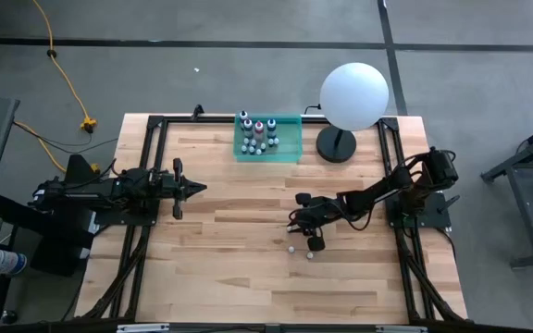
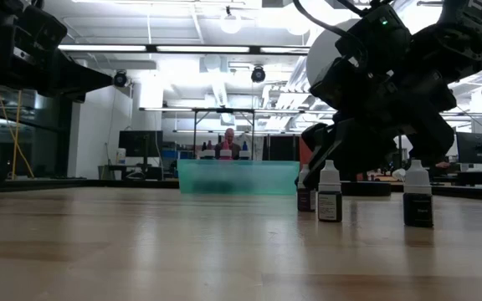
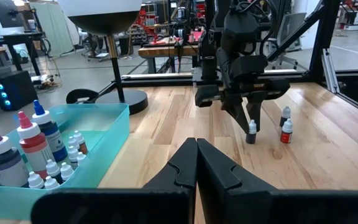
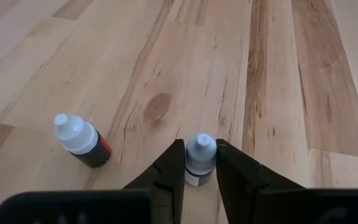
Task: Pick & Place food coloring
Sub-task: Put the small black food coloring bottle into the bin
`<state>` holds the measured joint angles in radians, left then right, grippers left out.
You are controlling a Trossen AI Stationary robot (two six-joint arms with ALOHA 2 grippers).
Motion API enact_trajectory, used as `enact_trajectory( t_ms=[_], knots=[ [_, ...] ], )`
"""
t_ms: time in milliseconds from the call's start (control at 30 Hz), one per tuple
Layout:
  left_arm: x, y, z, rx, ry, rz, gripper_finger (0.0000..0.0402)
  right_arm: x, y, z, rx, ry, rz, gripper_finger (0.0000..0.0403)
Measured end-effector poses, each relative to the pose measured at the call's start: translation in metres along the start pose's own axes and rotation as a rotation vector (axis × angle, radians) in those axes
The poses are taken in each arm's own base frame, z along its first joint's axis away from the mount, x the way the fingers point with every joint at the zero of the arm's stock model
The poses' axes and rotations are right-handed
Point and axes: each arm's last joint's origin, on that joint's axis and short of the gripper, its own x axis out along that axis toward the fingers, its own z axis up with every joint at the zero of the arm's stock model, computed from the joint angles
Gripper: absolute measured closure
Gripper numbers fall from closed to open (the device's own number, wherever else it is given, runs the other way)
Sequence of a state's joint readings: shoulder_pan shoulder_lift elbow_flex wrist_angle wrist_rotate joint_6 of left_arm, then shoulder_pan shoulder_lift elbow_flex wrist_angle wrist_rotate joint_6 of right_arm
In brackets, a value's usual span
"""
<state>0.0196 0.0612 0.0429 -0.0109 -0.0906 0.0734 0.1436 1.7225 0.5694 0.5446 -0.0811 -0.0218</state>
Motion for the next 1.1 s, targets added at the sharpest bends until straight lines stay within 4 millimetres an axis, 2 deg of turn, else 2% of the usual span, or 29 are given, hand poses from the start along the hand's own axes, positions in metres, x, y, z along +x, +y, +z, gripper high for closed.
enact_trajectory(
  t_ms=[367, 800, 967, 1100],
  knots=[
    [0.000, 0.000, 0.000, 0.000, 0.000, 0.000, 0.0401, -0.016, -0.001, 0.011, 0.025, 0.000, -0.015, 0.0333],
    [0.000, 0.000, 0.000, 0.000, 0.000, 0.000, 0.0401, -0.056, -0.001, 0.032, 0.039, -0.019, -0.030, 0.0333],
    [0.000, 0.000, 0.000, 0.000, 0.000, 0.000, 0.0401, -0.068, -0.011, 0.039, 0.111, -0.029, -0.071, 0.0334],
    [0.000, 0.000, 0.000, 0.000, 0.000, 0.000, 0.0401, -0.075, -0.029, 0.055, 0.191, 0.022, -0.149, 0.0334]
  ],
)
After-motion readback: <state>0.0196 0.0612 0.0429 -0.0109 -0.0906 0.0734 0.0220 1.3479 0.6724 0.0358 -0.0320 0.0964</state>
